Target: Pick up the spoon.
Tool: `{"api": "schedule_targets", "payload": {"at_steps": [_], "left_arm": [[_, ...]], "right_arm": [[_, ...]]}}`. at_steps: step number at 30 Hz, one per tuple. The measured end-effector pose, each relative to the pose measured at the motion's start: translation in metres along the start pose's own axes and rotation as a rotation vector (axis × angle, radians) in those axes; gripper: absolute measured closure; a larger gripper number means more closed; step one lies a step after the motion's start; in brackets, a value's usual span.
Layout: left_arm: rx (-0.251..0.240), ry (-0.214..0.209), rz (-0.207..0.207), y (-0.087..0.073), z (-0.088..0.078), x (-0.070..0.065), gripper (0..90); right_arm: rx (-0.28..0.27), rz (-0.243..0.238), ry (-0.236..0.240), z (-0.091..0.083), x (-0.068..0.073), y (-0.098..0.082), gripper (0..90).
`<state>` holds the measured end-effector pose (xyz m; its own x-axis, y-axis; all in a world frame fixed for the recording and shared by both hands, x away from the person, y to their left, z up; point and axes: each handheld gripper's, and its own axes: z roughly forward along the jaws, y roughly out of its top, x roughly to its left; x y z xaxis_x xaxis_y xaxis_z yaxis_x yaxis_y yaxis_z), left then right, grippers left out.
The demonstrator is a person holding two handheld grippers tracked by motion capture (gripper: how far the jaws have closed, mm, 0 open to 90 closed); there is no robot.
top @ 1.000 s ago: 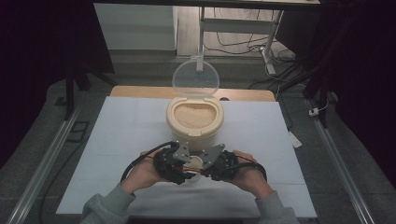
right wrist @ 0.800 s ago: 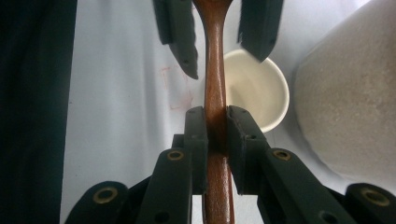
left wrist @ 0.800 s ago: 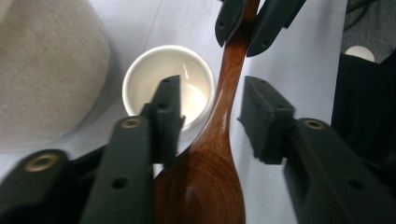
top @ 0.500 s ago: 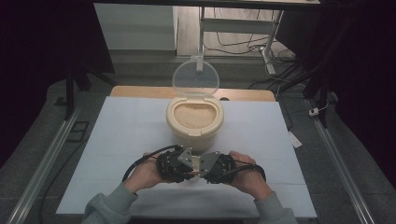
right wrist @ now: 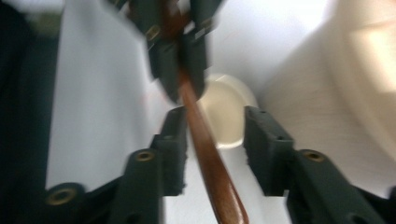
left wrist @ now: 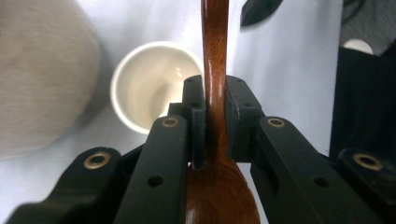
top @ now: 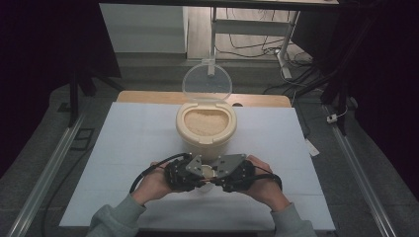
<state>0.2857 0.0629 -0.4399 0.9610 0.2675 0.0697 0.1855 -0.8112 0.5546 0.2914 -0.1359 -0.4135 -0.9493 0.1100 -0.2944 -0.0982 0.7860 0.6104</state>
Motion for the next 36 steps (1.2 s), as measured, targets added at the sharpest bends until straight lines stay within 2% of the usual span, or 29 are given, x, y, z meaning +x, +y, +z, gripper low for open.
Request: {"api": "schedule_targets", "payload": {"at_steps": [5, 6, 7, 8, 9, 10, 12, 13, 14, 16, 17, 19, 21, 23, 27, 29, 36], "left_arm": [[-0.071, 0.044, -0.041, -0.006, -0.012, 0.006, 79.2], [-0.071, 0.044, -0.041, -0.006, -0.012, 0.006, 79.2], [-0.084, 0.051, -0.048, -0.007, -0.014, 0.007, 79.2], [-0.096, 0.058, -0.055, -0.008, -0.015, 0.007, 79.2], [-0.106, 0.064, -0.061, -0.009, -0.016, 0.008, 79.2], [-0.115, 0.071, -0.065, -0.009, -0.017, 0.009, 79.2], [-0.130, 0.082, -0.074, -0.010, -0.018, 0.009, 79.2], [-0.139, 0.086, -0.078, -0.011, -0.019, 0.009, 79.2], [-0.145, 0.090, -0.080, -0.011, -0.019, 0.009, 79.2], [-0.158, 0.102, -0.085, -0.011, -0.019, 0.010, 79.2], [-0.167, 0.106, -0.089, -0.012, -0.019, 0.010, 79.3], [-0.181, 0.115, -0.097, -0.012, -0.020, 0.010, 79.3], [-0.193, 0.123, -0.101, -0.013, -0.020, 0.010, 79.3], [-0.209, 0.130, -0.105, -0.013, -0.021, 0.009, 79.3], [-0.233, 0.147, -0.107, -0.013, -0.022, 0.007, 79.3], [-0.239, 0.150, -0.107, -0.013, -0.022, 0.006, 79.3], [-0.260, 0.176, -0.104, -0.012, -0.022, 0.004, 79.3]], "right_arm": [[-0.182, 0.154, -0.090, -0.019, -0.009, -0.009, 47.6], [-0.215, 0.197, -0.111, -0.022, -0.010, -0.012, 46.9], [-0.215, 0.197, -0.111, -0.022, -0.010, -0.012, 46.9], [-0.277, 0.271, -0.133, -0.028, -0.013, -0.018, 46.4], [-0.293, 0.300, -0.138, -0.031, -0.014, -0.021, 46.0], [-0.293, 0.300, -0.138, -0.031, -0.014, -0.021, 46.0], [-0.315, 0.374, -0.158, -0.036, -0.016, -0.031, 44.3], [-0.315, 0.374, -0.158, -0.036, -0.016, -0.031, 44.3], [-0.328, 0.416, -0.175, -0.038, -0.017, -0.037, 43.4], [-0.335, 0.433, -0.172, -0.039, -0.018, -0.040, 42.8], [-0.351, 0.476, -0.183, -0.041, -0.018, -0.045, 41.2], [-0.372, 0.517, -0.183, -0.041, -0.019, -0.050, 39.7], [-0.378, 0.531, -0.187, -0.042, -0.020, -0.052, 38.6], [-0.414, 0.590, -0.178, -0.043, -0.019, -0.056, 37.2], [-0.432, 0.637, -0.162, -0.040, -0.018, -0.058, 35.5], [-0.435, 0.646, -0.155, -0.038, -0.017, -0.058, 35.0], [-0.412, 0.686, -0.131, -0.024, -0.013, -0.053, 32.1]]}}
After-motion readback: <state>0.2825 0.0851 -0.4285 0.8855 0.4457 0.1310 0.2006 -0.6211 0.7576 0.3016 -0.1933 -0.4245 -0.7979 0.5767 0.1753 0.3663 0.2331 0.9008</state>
